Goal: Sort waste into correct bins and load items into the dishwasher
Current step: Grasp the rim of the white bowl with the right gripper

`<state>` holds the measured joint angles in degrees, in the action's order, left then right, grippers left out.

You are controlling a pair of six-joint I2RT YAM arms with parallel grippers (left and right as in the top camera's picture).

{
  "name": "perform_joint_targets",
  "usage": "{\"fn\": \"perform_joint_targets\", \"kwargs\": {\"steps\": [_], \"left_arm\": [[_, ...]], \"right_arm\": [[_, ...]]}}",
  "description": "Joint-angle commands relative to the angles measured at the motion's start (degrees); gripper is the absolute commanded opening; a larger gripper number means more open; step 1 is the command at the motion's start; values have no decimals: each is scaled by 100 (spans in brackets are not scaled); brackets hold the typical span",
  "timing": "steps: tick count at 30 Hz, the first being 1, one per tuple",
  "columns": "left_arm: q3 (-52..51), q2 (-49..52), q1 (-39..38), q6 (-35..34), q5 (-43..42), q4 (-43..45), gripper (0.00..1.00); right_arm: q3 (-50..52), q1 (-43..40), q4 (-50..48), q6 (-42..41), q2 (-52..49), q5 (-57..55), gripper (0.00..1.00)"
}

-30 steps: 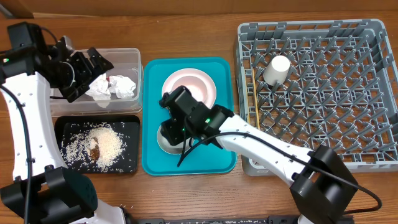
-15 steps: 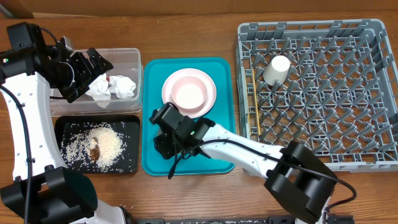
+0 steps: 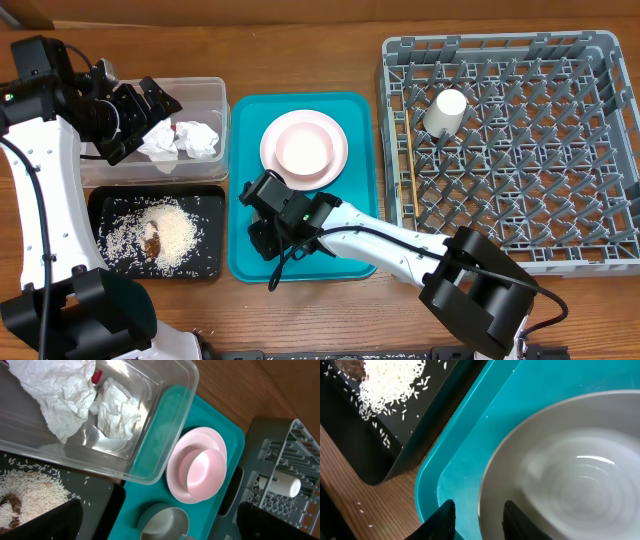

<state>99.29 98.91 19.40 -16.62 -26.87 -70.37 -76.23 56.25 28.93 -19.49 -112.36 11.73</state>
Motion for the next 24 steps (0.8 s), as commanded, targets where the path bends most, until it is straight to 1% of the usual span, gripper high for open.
{"fn": "perform_joint_targets", "kwargs": {"steps": [1,7,13,24], "left_arm": [[138,31,9,-76,50,-7,100],[138,31,9,-76,50,-7,100],[138,31,9,-76,50,-7,100],[138,31,9,-76,50,-7,100]], "right_arm": [[11,-2,9,-7,2,-13,33],[11,2,87,-7,-31,-35,33],[11,-15,229,-22,-61,-662,33],[9,-208,323,-162,-59,-682,33]]}}
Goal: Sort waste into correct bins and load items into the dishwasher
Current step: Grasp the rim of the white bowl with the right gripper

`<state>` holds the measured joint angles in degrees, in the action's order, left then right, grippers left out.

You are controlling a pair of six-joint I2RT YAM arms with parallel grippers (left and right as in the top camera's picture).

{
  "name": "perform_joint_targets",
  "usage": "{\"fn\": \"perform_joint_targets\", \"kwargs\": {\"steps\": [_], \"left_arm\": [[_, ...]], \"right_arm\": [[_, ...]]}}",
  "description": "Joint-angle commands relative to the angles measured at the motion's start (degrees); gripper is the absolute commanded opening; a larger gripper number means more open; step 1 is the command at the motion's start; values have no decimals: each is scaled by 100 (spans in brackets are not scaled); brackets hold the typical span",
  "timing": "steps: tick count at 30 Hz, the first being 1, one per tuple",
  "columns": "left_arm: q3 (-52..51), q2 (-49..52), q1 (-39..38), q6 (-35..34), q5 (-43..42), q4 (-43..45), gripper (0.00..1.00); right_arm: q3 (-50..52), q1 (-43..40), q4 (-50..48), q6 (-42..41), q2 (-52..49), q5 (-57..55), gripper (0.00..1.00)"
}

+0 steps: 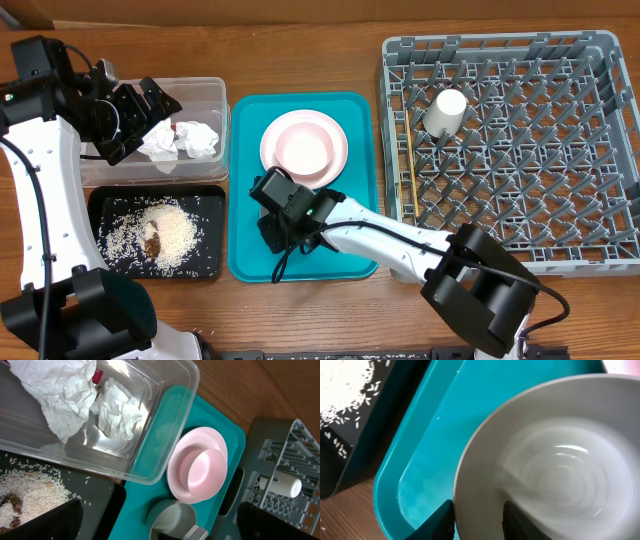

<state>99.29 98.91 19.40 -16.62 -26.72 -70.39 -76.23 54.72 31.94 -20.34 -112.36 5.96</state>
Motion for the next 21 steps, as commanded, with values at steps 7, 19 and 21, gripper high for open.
{"fn": "perform_joint_targets", "kwargs": {"steps": [7,19,21], "left_arm": [[138,31,9,-76,35,-4,100],[138,31,9,-76,35,-4,100],[138,31,9,-76,35,-7,100]], "right_arm": [[4,-111,254,-122,-59,-153,32],[-2,-111,756,-846,190,-1495,32],[-2,-111,734,-846,190,-1493,33]]}}
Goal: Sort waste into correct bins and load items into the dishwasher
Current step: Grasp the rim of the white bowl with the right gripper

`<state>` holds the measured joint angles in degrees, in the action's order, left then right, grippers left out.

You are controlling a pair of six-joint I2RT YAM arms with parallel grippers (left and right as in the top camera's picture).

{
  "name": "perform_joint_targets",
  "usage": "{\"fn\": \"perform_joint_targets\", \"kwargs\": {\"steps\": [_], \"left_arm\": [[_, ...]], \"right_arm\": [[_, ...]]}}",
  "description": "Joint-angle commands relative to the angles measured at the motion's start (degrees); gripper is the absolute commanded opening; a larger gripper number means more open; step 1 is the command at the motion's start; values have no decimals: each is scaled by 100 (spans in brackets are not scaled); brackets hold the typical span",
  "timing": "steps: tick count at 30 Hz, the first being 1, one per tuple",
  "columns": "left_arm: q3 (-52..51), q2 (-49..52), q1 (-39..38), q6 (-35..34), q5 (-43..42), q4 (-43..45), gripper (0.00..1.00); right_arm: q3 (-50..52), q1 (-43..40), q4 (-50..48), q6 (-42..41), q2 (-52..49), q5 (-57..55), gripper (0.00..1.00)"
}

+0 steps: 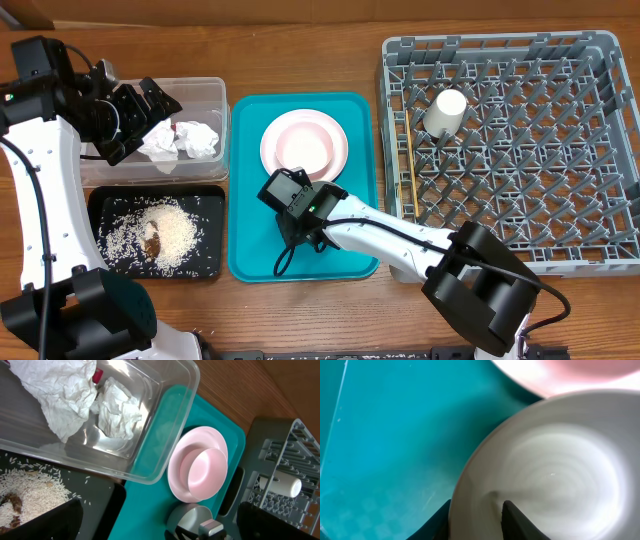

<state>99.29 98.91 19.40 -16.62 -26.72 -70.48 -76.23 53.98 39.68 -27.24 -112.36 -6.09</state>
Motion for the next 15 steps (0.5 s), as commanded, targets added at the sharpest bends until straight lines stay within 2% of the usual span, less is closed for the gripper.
{"fn": "perform_joint_targets", "kwargs": {"steps": [1,11,15], "left_arm": [[138,31,9,-76,35,4,100],[138,31,9,-76,35,4,100],[138,31,9,-76,35,4,100]], "right_arm": [[-2,-37,-57,-155,190,-291,33],[-2,-39,-319,-149,190,-459,38],[-2,-37,-315,-127,190,-481,53]]}}
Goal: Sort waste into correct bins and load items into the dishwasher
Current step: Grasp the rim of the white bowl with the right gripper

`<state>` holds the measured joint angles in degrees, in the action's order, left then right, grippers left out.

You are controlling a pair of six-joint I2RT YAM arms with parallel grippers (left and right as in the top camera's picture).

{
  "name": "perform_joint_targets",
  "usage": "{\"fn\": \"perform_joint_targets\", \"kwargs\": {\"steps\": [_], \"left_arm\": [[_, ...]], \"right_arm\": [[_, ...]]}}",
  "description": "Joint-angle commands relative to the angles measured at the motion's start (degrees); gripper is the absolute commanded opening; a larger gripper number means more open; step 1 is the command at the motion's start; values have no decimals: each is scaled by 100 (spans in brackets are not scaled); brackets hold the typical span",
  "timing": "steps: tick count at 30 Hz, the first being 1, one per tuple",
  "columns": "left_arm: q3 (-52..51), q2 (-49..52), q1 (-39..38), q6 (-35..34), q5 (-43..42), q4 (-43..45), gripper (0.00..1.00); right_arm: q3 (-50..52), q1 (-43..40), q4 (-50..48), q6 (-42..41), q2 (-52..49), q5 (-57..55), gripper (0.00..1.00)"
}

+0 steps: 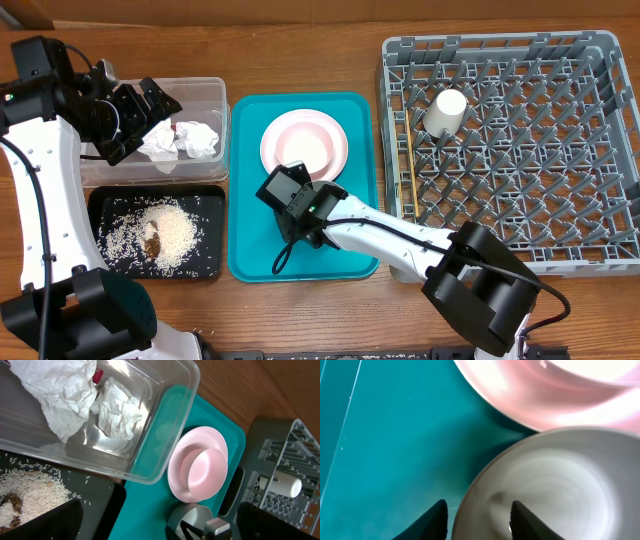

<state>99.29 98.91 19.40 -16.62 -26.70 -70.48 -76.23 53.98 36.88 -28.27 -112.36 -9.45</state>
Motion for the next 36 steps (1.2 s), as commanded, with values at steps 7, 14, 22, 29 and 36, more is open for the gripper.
{"fn": "perform_joint_targets", "kwargs": {"steps": [7,14,22,29,36], "left_arm": [[138,31,0,-76,31,2,100],[138,31,-2,-76,33,4,100],[138,31,-33,-76,33,4,100],[138,31,-35,-76,33,4,100],[138,31,-31,-76,33,4,100]], "right_arm": [[-2,-42,-83,-24,190,-149,100],[-20,-120,-118,254,190,-149,100],[-293,-122,48,308,286,-149,24],[-330,-122,229,103,286,-146,24],[-323,-122,308,-28,280,-144,24]]}}
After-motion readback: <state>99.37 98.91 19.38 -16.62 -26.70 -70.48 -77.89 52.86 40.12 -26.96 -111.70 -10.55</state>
